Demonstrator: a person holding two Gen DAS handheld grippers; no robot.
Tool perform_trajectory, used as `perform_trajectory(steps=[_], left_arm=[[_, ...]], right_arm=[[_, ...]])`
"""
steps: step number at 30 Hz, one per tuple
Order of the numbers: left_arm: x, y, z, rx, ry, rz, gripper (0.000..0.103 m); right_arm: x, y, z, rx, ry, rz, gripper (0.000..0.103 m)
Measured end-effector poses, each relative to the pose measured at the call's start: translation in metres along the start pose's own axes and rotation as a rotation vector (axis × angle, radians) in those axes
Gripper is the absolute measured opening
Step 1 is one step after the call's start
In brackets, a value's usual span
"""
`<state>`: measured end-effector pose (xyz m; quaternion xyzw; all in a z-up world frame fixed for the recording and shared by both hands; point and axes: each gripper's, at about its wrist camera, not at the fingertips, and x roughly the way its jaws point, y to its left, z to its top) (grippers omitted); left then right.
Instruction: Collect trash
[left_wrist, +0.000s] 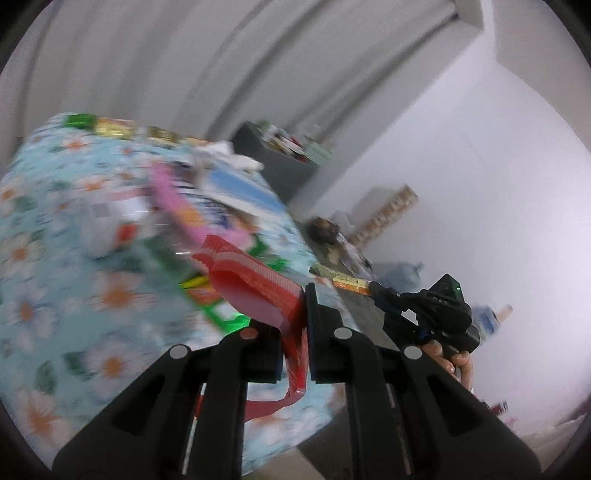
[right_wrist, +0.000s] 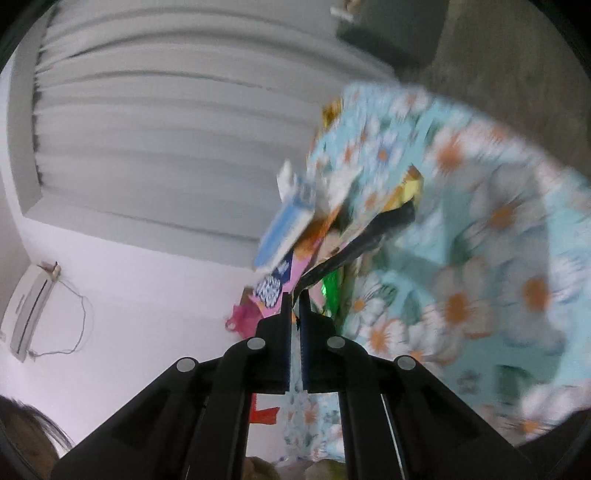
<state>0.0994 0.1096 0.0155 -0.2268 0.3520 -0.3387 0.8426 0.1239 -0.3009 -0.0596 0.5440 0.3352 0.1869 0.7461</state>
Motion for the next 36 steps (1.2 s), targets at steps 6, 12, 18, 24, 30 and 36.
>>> perform_trajectory(steps=[6,12,18,24,30,36], left_arm=[[0.085,-0.077,0.018,0.137,0.121,-0.137,0.008],[0.206,-0.150,0.015,0.200,0.323,-0.258,0.008],[0.359,-0.222,-0.030,0.279,0.562,-0.280,0.008],[0.477,-0.267,-0.090,0.338,0.726,-0.246,0.008],[0.562,-0.286,-0.143,0.403,0.805,-0.107,0.070],[0.559,-0.287,-0.146,0.393,0.766,-0.104,0.082]], right_arm=[[-0.102,-0.028,0.014,0.011,-0.205,-0.104,0.004],[-0.193,-0.089,0.029,0.109,-0.386,-0.276,0.004],[-0.238,-0.167,0.053,0.240,-0.462,-0.415,0.004],[-0.253,-0.244,0.088,0.314,-0.451,-0.541,0.004],[-0.250,-0.314,0.123,0.400,-0.420,-0.644,0.023],[-0.260,-0.347,0.101,0.481,-0.457,-0.694,0.043]])
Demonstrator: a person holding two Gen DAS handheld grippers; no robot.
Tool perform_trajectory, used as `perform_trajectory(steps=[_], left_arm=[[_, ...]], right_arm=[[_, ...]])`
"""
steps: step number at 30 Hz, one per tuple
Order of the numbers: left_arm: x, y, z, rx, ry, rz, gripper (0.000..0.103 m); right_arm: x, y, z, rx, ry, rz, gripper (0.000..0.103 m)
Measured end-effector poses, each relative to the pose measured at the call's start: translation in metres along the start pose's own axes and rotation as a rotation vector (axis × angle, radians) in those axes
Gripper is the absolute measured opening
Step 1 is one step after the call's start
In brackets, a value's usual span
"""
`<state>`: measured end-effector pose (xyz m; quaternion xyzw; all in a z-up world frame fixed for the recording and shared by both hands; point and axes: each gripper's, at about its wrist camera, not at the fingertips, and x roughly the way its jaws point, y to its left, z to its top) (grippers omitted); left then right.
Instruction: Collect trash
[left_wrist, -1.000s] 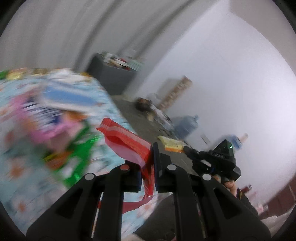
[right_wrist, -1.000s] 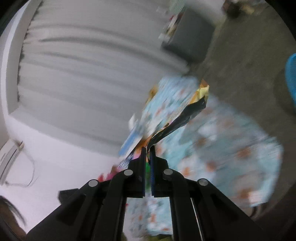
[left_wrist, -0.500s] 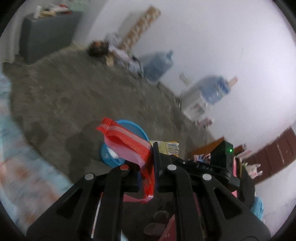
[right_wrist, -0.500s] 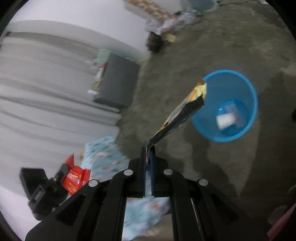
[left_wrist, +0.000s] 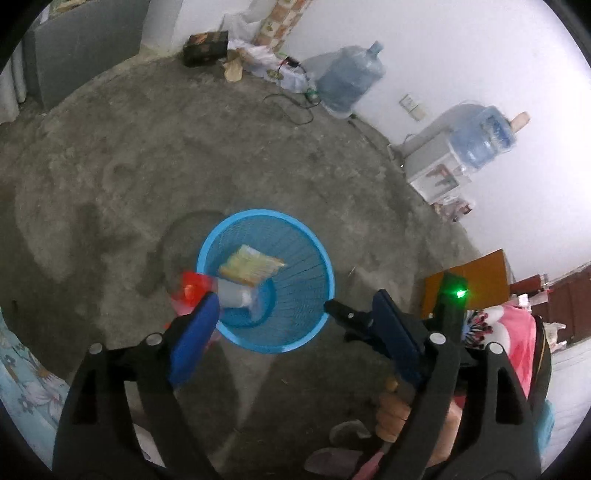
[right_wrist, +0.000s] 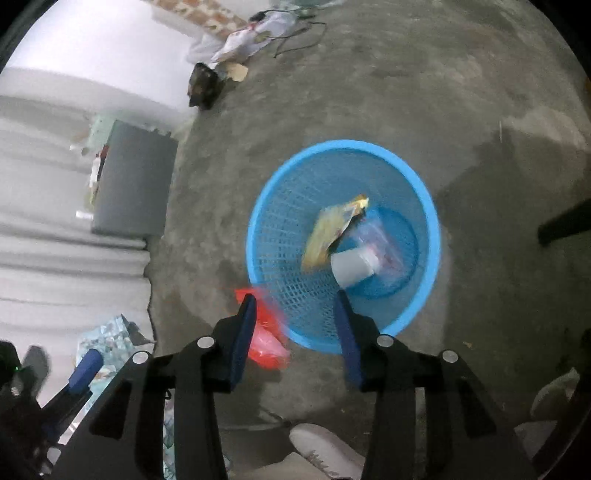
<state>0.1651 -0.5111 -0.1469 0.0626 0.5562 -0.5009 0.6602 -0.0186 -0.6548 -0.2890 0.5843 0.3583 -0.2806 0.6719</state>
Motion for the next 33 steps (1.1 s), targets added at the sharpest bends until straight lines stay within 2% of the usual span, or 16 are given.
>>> perform_trajectory(steps=[6,11,15,20,24,30,33], left_arm=[[-0.053,-0.010,-0.007,0.074,-0.096,-0.019,0.083],[-0.120,-0.024,-0.024,0.149,-0.166,-0.015,0.085],[-0.179,-0.019,-0.044,0.149,-0.221,-0.008,0.090],[-0.276,0.009,-0.099,0.123,-0.348,0.033,0.094],[-0.327,0.039,-0.147,0.073,-0.385,0.046,0.094],[-0.375,0.098,-0.223,-0.027,-0.452,0.125,0.094],[-0.399,0.130,-0.261,-0.094,-0.509,0.171,0.094]], right_arm=[[-0.035,0.010,-0.022,-0.075,-0.056,-0.021,0.044],[-0.062,0.046,-0.043,-0.242,-0.118,-0.056,0.048],[-0.063,0.083,-0.067,-0.383,-0.096,-0.030,0.049],[-0.036,0.123,-0.104,-0.518,0.009,0.014,0.050],[-0.003,0.142,-0.136,-0.607,0.091,0.001,0.052],[0.063,0.145,-0.170,-0.604,0.209,-0.073,0.053],[0.102,0.139,-0.177,-0.577,0.221,-0.155,0.063]])
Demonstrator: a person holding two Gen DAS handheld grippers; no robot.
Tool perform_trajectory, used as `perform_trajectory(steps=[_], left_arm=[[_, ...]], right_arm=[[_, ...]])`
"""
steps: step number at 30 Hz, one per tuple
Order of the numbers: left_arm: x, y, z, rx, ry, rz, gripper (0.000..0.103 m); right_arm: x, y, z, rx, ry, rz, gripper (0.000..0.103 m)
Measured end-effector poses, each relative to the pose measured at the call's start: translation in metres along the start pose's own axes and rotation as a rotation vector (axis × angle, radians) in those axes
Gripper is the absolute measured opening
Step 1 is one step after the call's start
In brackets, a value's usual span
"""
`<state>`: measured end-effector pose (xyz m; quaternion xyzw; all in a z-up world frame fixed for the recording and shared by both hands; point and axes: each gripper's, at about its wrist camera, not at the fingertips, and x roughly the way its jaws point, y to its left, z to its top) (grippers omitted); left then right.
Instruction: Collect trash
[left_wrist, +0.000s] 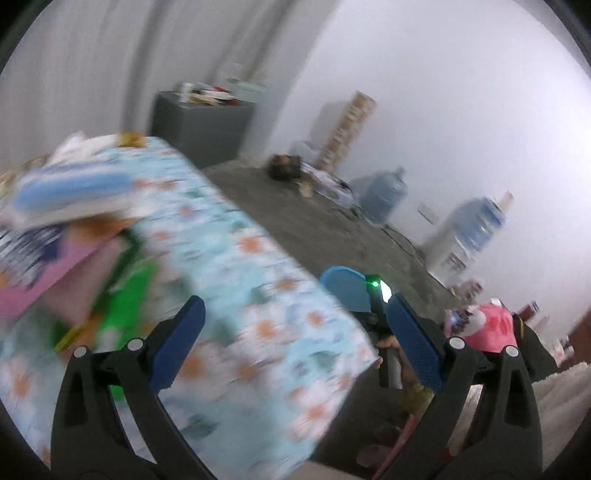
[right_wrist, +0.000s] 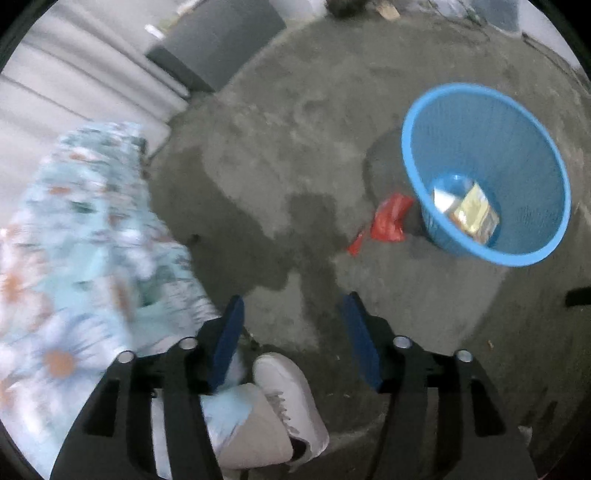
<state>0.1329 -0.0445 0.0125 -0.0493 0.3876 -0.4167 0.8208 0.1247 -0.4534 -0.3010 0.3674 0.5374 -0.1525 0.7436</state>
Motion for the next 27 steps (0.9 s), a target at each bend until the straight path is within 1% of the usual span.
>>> perform_trajectory(steps=[2,7,10,13,15,18,21,23,27], left_arm=[[-0.016,0.022,-0.009,-0.036,-0.029,0.047,0.094],[-0.053,0.070,-0.020,-0.139,-0.092,0.137,0.094],[-0.073,0.097,-0.018,-0.193,-0.126,0.201,0.094],[-0.088,0.119,-0.012,-0.214,-0.155,0.231,0.094],[-0.095,0.131,-0.008,-0.226,-0.154,0.276,0.094],[-0.099,0.143,-0.004,-0.258,-0.145,0.302,0.094],[-0.098,0.157,0.000,-0.289,-0.134,0.314,0.094],[-0.095,0.161,0.002,-0.297,-0.124,0.330,0.094],[-0.090,0.170,0.002,-0.313,-0.105,0.345,0.094]], right_arm=[[0.024,-0.002,0.003,0.015,0.021,-0.051,0.067],[0.099,-0.011,0.015,0.041,0.085,-0.190,0.068],[0.142,-0.013,0.030,0.053,0.088,-0.268,0.068],[0.183,-0.016,0.053,0.027,0.075,-0.369,0.068],[0.205,-0.022,0.068,0.024,0.072,-0.431,0.068],[0.240,-0.038,0.086,0.054,0.094,-0.514,0.068],[0.264,-0.054,0.098,0.097,0.116,-0.571,0.068],[0.271,-0.063,0.103,0.127,0.113,-0.600,0.069],[0.281,-0.080,0.110,0.187,0.133,-0.570,0.069]])
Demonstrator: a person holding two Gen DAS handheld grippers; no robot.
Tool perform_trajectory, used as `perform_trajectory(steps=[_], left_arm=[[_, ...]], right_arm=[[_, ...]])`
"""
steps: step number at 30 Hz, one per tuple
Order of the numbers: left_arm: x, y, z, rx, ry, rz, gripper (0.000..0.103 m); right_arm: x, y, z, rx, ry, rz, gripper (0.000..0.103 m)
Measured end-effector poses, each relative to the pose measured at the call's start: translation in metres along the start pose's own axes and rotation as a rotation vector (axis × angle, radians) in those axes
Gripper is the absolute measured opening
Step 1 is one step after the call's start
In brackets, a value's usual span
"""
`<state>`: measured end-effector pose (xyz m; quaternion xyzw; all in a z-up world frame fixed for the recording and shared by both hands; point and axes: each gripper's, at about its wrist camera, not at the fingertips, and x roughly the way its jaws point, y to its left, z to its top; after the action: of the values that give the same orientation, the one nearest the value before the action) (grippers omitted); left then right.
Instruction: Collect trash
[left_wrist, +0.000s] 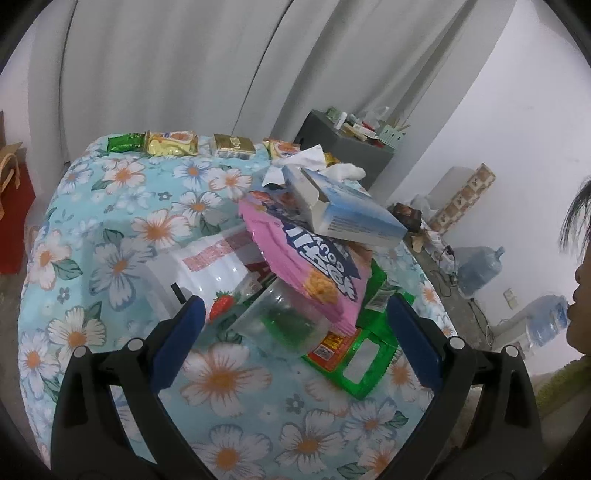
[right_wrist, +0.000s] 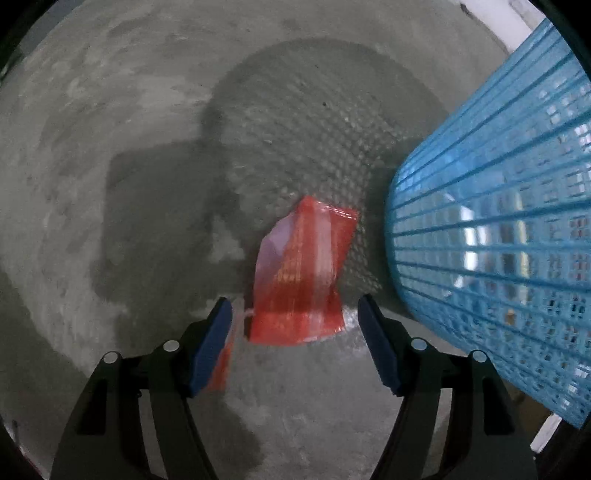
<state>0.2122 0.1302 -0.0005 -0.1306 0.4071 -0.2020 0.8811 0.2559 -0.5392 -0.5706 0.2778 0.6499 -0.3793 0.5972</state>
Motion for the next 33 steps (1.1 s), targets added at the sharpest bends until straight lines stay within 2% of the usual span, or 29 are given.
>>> perform_trajectory(steps=[7,12,17,22,25,29,30,32,33], left_arm=[[0.008,0.000,-0.002,0.004,0.026,0.020,0.094],[0.008,0.001,-0.001,0.000,0.026,0.019,0.094],[0.006,0.002,-0.004,-0.004,0.020,0.020,0.094],[0.001,0.005,-0.008,-0.015,0.004,0.015,0.094],[-0.001,0.009,-0.010,-0.032,-0.005,0.007,0.094],[-0.004,0.013,-0.013,-0.046,-0.020,-0.006,0.094],[-0.005,0.014,-0.014,-0.047,-0.023,-0.008,0.094],[-0.006,0.015,-0.017,-0.054,-0.032,-0.020,0.094],[-0.006,0.016,-0.018,-0.060,-0.034,-0.027,0.094]], right_arm=[[0.018,-0.020,0.006,0.068,0.074,0.073,0.069],[0.019,-0.025,0.006,0.071,0.092,0.119,0.045],[0.012,-0.027,-0.004,0.053,0.080,0.116,0.013],[-0.010,-0.026,-0.013,-0.016,0.033,0.140,0.010],[-0.047,-0.024,-0.024,-0.080,-0.029,0.245,0.009],[-0.133,-0.033,-0.051,-0.171,-0.133,0.506,0.009],[-0.168,-0.041,-0.061,-0.198,-0.178,0.592,0.009],[-0.207,-0.052,-0.071,-0.229,-0.233,0.632,0.009],[-0.223,-0.071,-0.076,-0.230,-0.258,0.650,0.009]])
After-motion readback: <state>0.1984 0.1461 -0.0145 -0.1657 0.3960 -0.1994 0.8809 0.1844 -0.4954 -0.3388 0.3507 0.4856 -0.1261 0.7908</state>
